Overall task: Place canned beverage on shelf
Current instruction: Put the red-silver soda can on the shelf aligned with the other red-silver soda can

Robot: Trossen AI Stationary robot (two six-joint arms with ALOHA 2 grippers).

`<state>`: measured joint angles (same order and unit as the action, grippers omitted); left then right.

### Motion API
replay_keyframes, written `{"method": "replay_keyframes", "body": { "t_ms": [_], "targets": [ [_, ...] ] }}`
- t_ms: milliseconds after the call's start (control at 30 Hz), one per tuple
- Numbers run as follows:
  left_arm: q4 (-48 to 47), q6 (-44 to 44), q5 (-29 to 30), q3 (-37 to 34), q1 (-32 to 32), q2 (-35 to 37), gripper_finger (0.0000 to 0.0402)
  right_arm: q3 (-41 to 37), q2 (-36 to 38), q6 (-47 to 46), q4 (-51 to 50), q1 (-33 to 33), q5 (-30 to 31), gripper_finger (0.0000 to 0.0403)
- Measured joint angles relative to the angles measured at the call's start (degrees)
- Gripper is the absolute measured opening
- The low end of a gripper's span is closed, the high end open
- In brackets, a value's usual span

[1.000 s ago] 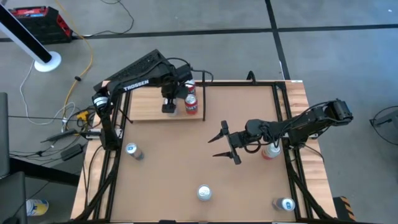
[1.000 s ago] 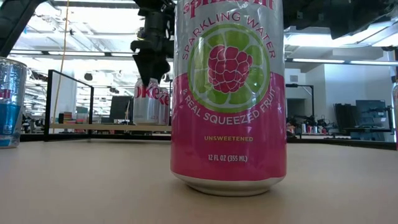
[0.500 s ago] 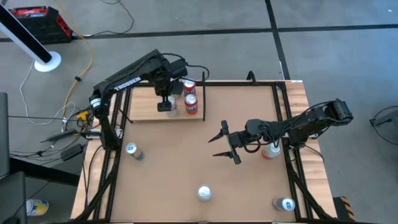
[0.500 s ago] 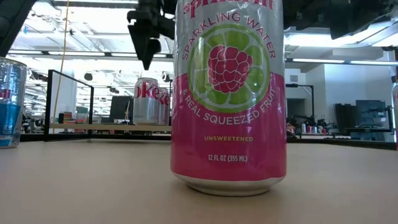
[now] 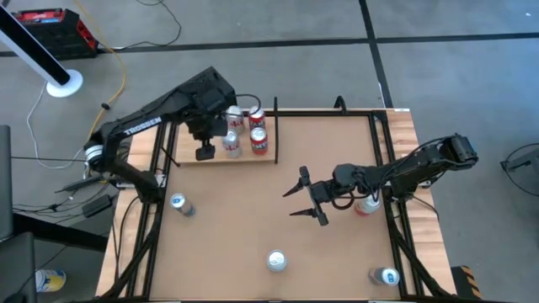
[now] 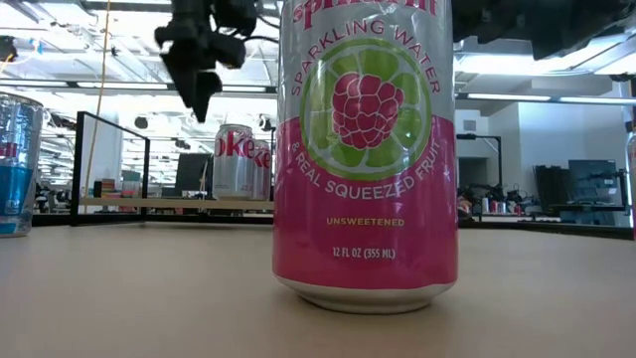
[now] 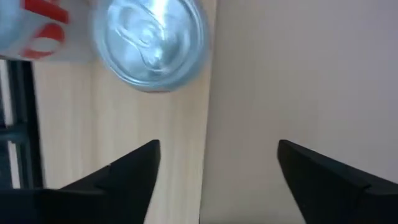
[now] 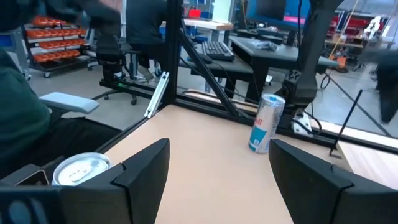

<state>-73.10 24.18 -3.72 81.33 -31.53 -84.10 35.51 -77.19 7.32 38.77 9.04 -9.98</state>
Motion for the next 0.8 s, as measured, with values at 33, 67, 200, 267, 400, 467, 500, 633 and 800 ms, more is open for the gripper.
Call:
{"method": "replay_keyframes", "body": {
  "t_ms": [33, 67, 200, 267, 400, 467, 500, 633, 800],
  "targets": [
    [1.3, 0.9, -0.1, -1.9, 0.0, 0.8, 0.0290, 0.0, 0.0, 0.0, 0.3, 0.0, 0.0, 0.0297],
    [2.2, 1.8, -0.4, -3.4, 0.0, 1.2, 0.0273, 0.0, 0.0, 0.0, 0.5, 0.0, 0.0, 0.0297],
    [3.7, 4.2, -0.5, -7.5, 0.0, 1.2, 0.0192, 0.0, 0.0, 1.1, 0.8, -0.3, 0.0, 0.0297],
    [4.3, 5.6, -0.5, -8.5, 0.0, 0.8, 0.0143, 0.0, 0.0, 2.0, 0.9, -0.6, 0.0, 0.0297],
    [6.3, 8.5, -0.6, -9.2, 0.1, -0.2, 0.0038, 0.0, 0.0, 2.2, 1.0, -1.7, 0.0, 0.0297],
    [7.9, 9.0, -0.8, -9.2, 0.1, -0.3, 0.0012, 0.0, 0.0, 2.2, 0.9, -2.1, 0.0, 0.0297],
    [8.8, 9.1, -1.0, -9.2, 0.0, -0.3, 0.0010, 0.0, 0.0, 2.2, 0.8, -2.2, 0.0, 0.0297],
    [12.4, 10.2, -3.0, -9.2, 0.0, -0.3, 0.0005, 0.0, 0.0, 2.3, 0.4, -2.8, 0.0, 0.0297],
    [15.3, 10.8, -3.2, -9.2, 0.0, -0.3, 0.0001, 0.0, 0.0, 2.3, 0.3, -2.8, 0.0, 0.0297]
  ]
}}
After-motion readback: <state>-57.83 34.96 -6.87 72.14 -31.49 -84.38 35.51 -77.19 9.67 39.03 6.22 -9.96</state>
